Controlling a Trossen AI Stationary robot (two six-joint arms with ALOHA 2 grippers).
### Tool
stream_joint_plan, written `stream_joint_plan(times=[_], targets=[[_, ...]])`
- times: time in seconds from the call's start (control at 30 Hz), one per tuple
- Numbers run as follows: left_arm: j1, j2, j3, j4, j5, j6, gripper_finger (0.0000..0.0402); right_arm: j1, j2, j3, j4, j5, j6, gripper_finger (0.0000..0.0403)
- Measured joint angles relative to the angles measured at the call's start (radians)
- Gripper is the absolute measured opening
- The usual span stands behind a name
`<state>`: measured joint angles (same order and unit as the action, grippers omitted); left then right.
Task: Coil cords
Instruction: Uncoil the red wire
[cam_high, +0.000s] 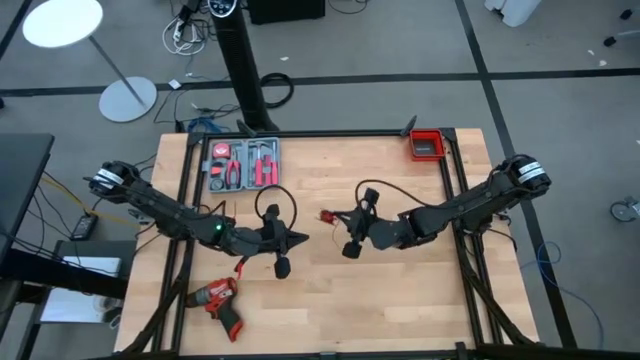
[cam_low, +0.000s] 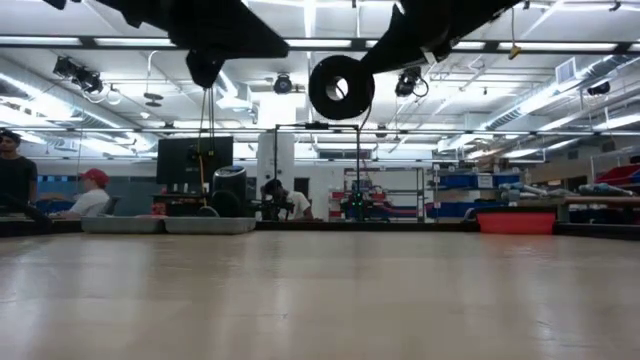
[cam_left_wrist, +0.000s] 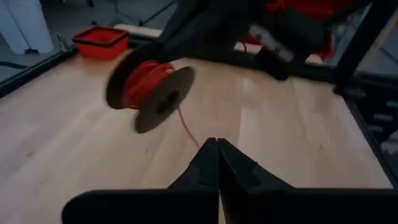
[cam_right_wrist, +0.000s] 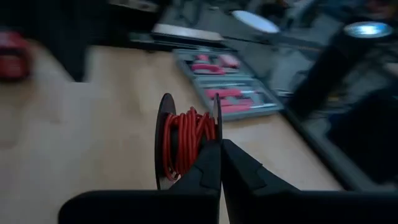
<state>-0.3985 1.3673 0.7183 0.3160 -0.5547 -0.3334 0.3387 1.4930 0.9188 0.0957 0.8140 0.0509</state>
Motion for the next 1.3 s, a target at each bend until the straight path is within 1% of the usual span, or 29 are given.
stream_joint_plan(times=[0.1, 0.17, 0.3, 0.43, 0.5, 0.6, 0.7, 0.8, 0.9, 1.0, 1.07, 1.17, 1.3], targets=[[-0.003, 0.029, 0.001, 0.05, -0.001, -0.011, 0.0001, -0.005, 0.001, 0.0, 0.049, 0.103, -0.036, 0.0], [-0.002, 0.05, 0.001, 0.069, -0.031, -0.01, 0.0001, -0.014, 0.0, 0.0, 0.116, 0.133, -0.067, 0.0], [0.021, 0.076, 0.001, 0.1, -0.118, 0.016, 0.0001, -0.033, 0.001, 0.0, 0.258, 0.132, -0.129, 0.0], [0.059, 0.08, 0.001, 0.113, -0.154, 0.016, 0.0001, -0.051, 0.001, 0.0, 0.385, 0.112, -0.211, 0.0], [0.076, 0.08, 0.001, 0.108, -0.194, 0.013, 0.0005, -0.058, 0.001, 0.0, 0.418, 0.108, -0.234, 0.0], [0.094, 0.08, 0.001, 0.115, -0.241, 0.064, 0.0029, -0.071, 0.001, 0.0, 0.422, 0.106, -0.248, 0.0], [0.119, 0.079, 0.001, 0.123, -0.228, 0.121, 0.0067, -0.084, 0.001, 0.0, 0.425, 0.106, -0.289, 0.0], [0.148, 0.079, 0.001, 0.146, -0.16, 0.174, 0.0102, -0.104, 0.001, 0.0, 0.425, 0.104, -0.322, 0.0], [0.181, 0.079, 0.001, 0.142, -0.113, 0.194, 0.0123, -0.133, 0.001, 0.0, 0.426, 0.087, -0.342, 0.0], [0.211, 0.079, 0.001, 0.15, -0.113, 0.193, 0.0128, -0.166, 0.001, 0.0, 0.426, 0.047, -0.344, 0.0], [0.225, 0.079, 0.001, 0.15, -0.11, 0.193, 0.0128, -0.186, 0.001, 0.0, 0.424, 0.038, -0.362, 0.0], [0.248, 0.079, 0.001, 0.153, -0.081, 0.192, 0.0128, -0.212, 0.001, 0.0, 0.425, 0.003, -0.363, 0.0], [0.279, 0.079, 0.001, 0.153, -0.074, 0.192, 0.0128, -0.233, 0.001, 0.0, 0.43, -0.028, -0.359, 0.0]])
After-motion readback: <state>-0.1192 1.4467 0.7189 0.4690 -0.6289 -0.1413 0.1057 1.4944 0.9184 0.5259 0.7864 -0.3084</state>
